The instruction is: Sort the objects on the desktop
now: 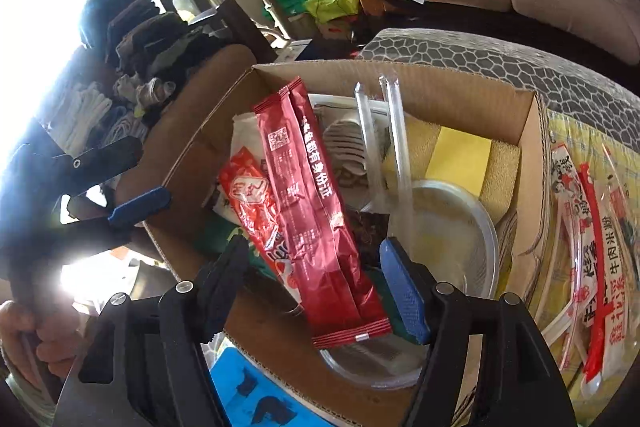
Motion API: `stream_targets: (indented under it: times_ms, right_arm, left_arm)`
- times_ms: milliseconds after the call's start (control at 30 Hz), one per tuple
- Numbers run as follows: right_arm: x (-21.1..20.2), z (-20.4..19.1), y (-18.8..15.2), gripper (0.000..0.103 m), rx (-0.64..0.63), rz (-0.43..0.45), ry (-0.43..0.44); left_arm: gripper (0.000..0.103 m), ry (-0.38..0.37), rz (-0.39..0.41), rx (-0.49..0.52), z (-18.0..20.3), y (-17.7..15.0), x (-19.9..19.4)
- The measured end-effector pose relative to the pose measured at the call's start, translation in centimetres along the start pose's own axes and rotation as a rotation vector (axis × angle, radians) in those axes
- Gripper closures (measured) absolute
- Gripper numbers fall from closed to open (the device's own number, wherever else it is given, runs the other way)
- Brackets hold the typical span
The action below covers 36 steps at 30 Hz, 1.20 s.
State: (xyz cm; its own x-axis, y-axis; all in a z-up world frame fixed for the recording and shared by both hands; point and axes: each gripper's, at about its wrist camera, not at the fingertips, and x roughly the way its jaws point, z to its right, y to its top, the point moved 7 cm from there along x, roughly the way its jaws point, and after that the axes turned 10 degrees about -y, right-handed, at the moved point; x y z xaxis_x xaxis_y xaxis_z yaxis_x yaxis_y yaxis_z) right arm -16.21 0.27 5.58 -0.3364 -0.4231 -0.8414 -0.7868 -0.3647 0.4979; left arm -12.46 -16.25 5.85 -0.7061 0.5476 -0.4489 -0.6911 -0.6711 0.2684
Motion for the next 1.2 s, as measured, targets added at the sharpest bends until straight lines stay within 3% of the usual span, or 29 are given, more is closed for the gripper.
stream_targets:
  times_ms: [133, 267, 467, 667, 733, 767, 867, 1000, 1200]
  right_arm:
    - [2.9, -1.4, 2.0, 0.032, -0.046, -0.021, -0.043]
    - [5.3, -1.9, 4.0, 0.032, -0.063, -0.03, -0.058]
    - [8.3, -2.2, 6.3, 0.032, -0.077, -0.089, -0.039]
    - [10.0, -3.5, 6.2, 0.033, -0.159, -0.138, -0.061]
    - [10.0, -4.2, 5.8, 0.057, -0.2, -0.142, -0.069]
    - [9.9, -4.6, 5.7, 0.077, -0.23, -0.139, -0.085]
    - [9.2, -6.3, 5.0, 0.082, -0.298, -0.136, -0.072]
    - [8.1, -9.1, 3.4, 0.082, -0.35, -0.168, 0.021]
    - [6.6, -12.9, -0.2, 0.079, -0.449, -0.216, 0.085]
  left_arm:
    - [0.035, 0.049, -0.101, 0.122, 0.5, 1.3, 0.9]
    - [0.035, 0.075, -0.121, 0.216, 0.9, 2.8, 0.4]
    - [0.034, 0.033, -0.143, 0.245, 0.3, 4.6, -0.5]
    - [0.034, 0.02, -0.154, 0.27, -0.2, 5.9, -1.1]
    - [0.034, 0.017, -0.153, 0.269, -0.2, 6.0, -1.3]
    - [0.034, 0.016, -0.151, 0.267, -0.2, 6.1, -1.4]
    - [0.034, 0.017, -0.142, 0.265, -0.1, 6.4, -1.8]
    - [0.034, 0.028, -0.137, 0.267, -0.2, 6.7, -2.3]
    - [0.033, 0.033, -0.132, 0.284, 0.5, 6.5, -3.4]
